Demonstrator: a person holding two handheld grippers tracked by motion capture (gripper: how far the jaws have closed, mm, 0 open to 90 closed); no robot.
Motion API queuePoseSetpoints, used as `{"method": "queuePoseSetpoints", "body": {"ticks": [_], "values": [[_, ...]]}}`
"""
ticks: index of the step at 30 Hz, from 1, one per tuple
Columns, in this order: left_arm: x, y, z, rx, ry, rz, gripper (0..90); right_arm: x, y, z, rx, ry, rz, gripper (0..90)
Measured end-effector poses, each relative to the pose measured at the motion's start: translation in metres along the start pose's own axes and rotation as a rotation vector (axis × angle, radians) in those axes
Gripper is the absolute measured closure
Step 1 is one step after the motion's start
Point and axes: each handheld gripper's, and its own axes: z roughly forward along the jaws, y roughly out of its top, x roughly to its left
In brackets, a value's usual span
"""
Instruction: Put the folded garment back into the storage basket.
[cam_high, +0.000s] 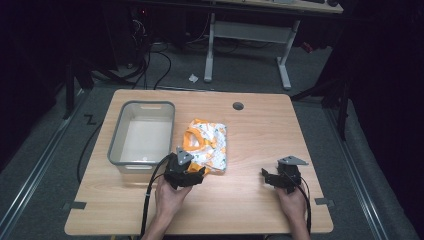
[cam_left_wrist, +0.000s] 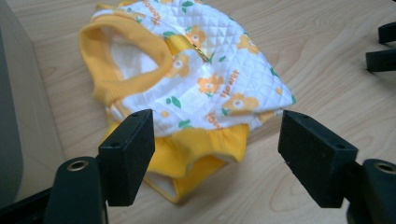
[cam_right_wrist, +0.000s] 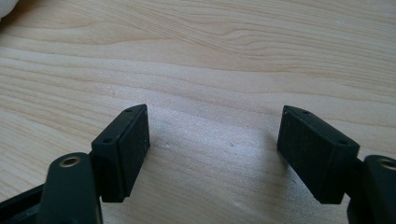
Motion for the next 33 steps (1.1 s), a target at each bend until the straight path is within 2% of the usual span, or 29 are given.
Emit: {"method": "queuePoseSetpoints", "body": {"ticks": [8,17,20,24,26,31,33], "values": [[0.005,0.018,0.017,0.040,0.011,-0.009,27.8,0.000,0.000,0.000,0.000,0.000,0.000,25.6],[0.016,0.032,0.037,0.063,0.039,-0.036,21.3,0.000,0.000,0.000,0.000,0.000,-0.001,25.6],[0.019,0.035,0.047,0.093,0.049,-0.041,20.0,0.000,0.000,0.000,-0.001,0.000,-0.001,25.6],[0.019,0.039,0.055,0.101,0.058,-0.035,19.0,0.000,0.000,0.000,0.000,0.000,-0.001,25.6],[0.019,0.039,0.057,0.096,0.061,-0.054,19.2,0.000,0.000,0.000,0.000,0.000,-0.001,25.6],[0.017,0.043,0.068,0.140,0.090,-0.073,18.7,0.000,0.000,0.000,-0.001,0.000,-0.001,25.6],[0.016,0.047,0.071,0.140,0.087,-0.072,19.0,0.000,0.000,0.000,0.000,0.000,-0.002,25.6]]}}
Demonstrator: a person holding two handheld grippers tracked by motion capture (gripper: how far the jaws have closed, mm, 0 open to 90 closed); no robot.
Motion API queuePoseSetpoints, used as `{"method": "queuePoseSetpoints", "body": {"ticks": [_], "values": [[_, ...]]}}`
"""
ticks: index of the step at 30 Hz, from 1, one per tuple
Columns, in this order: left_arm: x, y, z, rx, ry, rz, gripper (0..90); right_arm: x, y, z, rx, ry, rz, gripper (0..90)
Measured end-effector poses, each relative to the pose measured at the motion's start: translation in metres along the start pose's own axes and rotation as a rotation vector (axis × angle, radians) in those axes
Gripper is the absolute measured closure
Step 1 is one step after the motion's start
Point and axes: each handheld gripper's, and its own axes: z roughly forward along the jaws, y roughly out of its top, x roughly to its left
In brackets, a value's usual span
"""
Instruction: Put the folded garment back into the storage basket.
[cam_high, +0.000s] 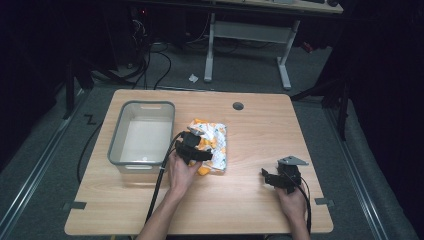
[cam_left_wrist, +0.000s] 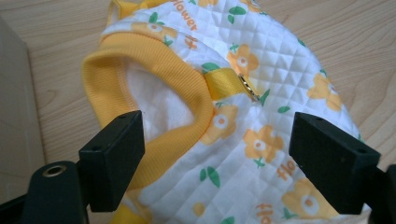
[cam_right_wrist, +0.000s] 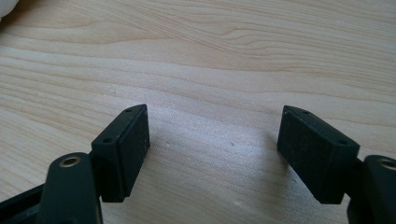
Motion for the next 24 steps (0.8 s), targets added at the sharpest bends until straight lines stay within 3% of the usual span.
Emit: {"method": "queuePoseSetpoints", "body": {"ticks": [3,6,12,16,21,22,24], "values": [[-0.001,0.005,0.007,-0.010,-0.003,-0.025,20.5,0.000,0.000,0.000,0.000,0.000,0.000,25.6],[-0.002,0.008,0.016,0.011,0.011,-0.032,20.3,0.000,0.000,0.000,0.000,0.000,0.000,25.6],[0.004,0.010,0.035,0.055,0.085,-0.047,19.7,0.000,0.000,0.000,0.000,0.001,0.000,25.6],[0.007,0.007,0.049,0.116,0.071,-0.057,19.1,0.000,0.000,0.000,-0.001,0.001,-0.001,25.6],[0.009,0.007,0.052,0.113,0.052,-0.071,19.6,0.000,0.000,0.000,-0.001,0.001,0.000,25.6],[0.010,0.006,0.052,0.106,0.047,-0.047,21.3,0.000,0.000,0.000,0.000,0.001,-0.001,25.6],[0.010,0.007,0.051,0.106,0.040,-0.039,25.8,0.000,0.000,0.000,-0.001,0.001,-0.001,25.6]]}}
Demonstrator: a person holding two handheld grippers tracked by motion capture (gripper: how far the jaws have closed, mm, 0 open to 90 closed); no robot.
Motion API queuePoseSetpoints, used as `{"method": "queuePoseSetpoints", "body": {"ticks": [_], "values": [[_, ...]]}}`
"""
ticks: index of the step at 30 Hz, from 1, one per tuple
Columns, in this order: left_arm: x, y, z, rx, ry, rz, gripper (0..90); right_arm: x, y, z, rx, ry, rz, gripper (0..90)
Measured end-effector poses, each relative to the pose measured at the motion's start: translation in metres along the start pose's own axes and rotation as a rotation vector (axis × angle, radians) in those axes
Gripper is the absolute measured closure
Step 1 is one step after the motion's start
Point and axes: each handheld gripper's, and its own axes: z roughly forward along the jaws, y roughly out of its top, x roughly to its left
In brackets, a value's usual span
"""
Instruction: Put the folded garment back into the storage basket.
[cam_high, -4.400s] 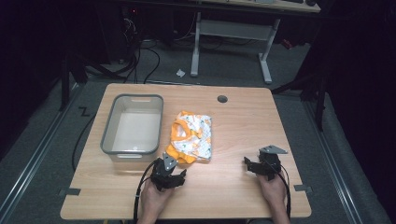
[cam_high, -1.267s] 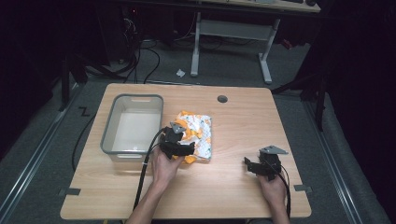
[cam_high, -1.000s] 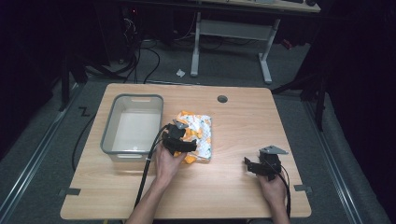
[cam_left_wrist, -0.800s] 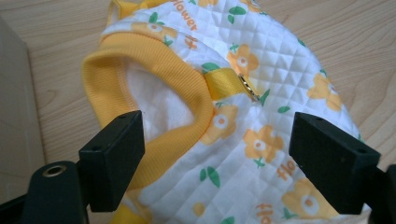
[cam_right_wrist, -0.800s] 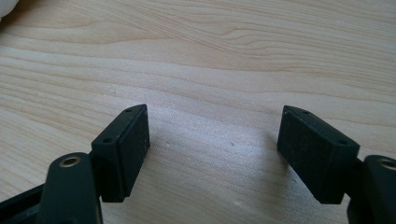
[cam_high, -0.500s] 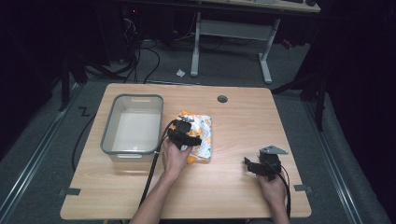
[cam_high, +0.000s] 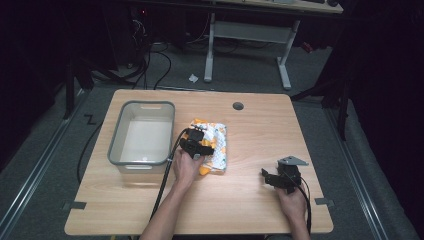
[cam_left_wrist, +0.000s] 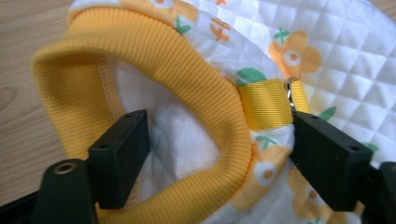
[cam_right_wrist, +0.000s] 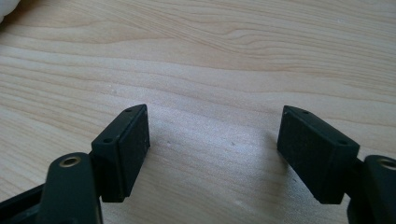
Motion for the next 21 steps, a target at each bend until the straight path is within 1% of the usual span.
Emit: {"method": "queuePoseSetpoints", "body": {"ticks": [1,2,5,10,12,13,14,16,19,21], "values": [[-0.0004,0.0000,-0.0008,0.000,0.002,0.008,29.6,0.0000,0.0000,0.0000,0.000,0.000,0.000,25.6],[-0.0015,-0.0004,-0.0013,0.000,0.026,0.027,35.8,0.0000,0.0000,0.0000,0.000,0.000,0.000,25.6],[-0.0026,-0.0003,-0.0027,-0.003,0.006,0.047,47.0,0.0000,0.0000,0.0000,0.000,0.000,0.000,25.6],[-0.0045,-0.0005,-0.0042,-0.004,-0.020,0.069,64.2,0.0000,0.0000,0.0000,0.000,0.000,0.000,25.6],[-0.0032,-0.0010,-0.0046,-0.006,-0.045,0.069,70.4,0.0000,0.0000,0.0000,0.000,0.000,0.000,25.6],[-0.0023,-0.0011,-0.0047,-0.008,-0.050,0.072,72.6,0.0000,0.0000,0.0000,0.000,0.000,0.000,25.6],[-0.0018,-0.0011,-0.0048,-0.007,-0.061,0.066,74.3,0.0000,0.0000,0.0000,0.000,0.000,0.000,25.6],[0.0008,-0.0012,-0.0049,-0.007,-0.097,0.054,77.0,0.0000,0.0000,0.0000,0.000,0.000,0.000,25.6],[0.0007,-0.0016,-0.0057,-0.017,-0.116,0.056,79.2,0.0000,0.0000,0.0000,0.000,0.000,0.000,25.6],[-0.0001,-0.0015,-0.0072,-0.029,-0.137,0.055,80.0,0.0000,0.0000,0.0000,0.000,0.000,0.000,25.6]]}}
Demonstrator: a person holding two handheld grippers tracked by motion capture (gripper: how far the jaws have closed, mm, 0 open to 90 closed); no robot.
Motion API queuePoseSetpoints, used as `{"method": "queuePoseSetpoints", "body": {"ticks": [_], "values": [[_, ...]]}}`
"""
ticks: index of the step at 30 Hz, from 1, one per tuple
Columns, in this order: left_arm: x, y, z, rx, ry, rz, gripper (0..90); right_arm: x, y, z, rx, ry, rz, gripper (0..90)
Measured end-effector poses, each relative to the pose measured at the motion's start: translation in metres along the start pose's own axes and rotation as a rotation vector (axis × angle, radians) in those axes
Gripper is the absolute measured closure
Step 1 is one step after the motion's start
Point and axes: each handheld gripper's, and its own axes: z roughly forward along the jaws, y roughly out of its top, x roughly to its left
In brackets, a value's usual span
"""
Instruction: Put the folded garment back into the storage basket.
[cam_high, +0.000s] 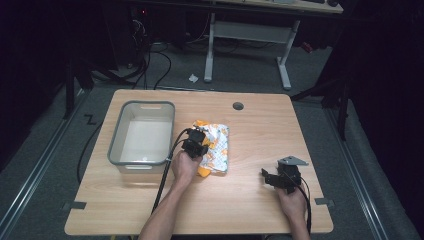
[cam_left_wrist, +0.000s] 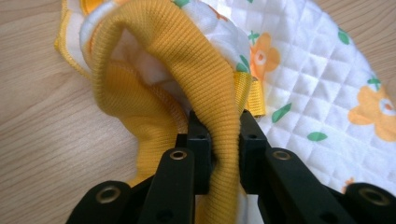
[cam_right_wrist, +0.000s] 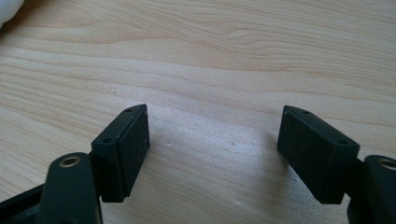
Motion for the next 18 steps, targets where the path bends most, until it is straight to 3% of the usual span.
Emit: {"method": "queuePoseSetpoints", "body": {"ticks": [9,18], "values": [[-0.011,0.003,-0.016,-0.047,-0.043,0.031,80.9,0.000,0.000,0.000,0.000,0.000,0.000,25.6],[-0.018,0.005,-0.044,-0.111,-0.111,0.058,81.0,0.000,0.000,0.000,0.000,0.000,0.000,25.6]]}}
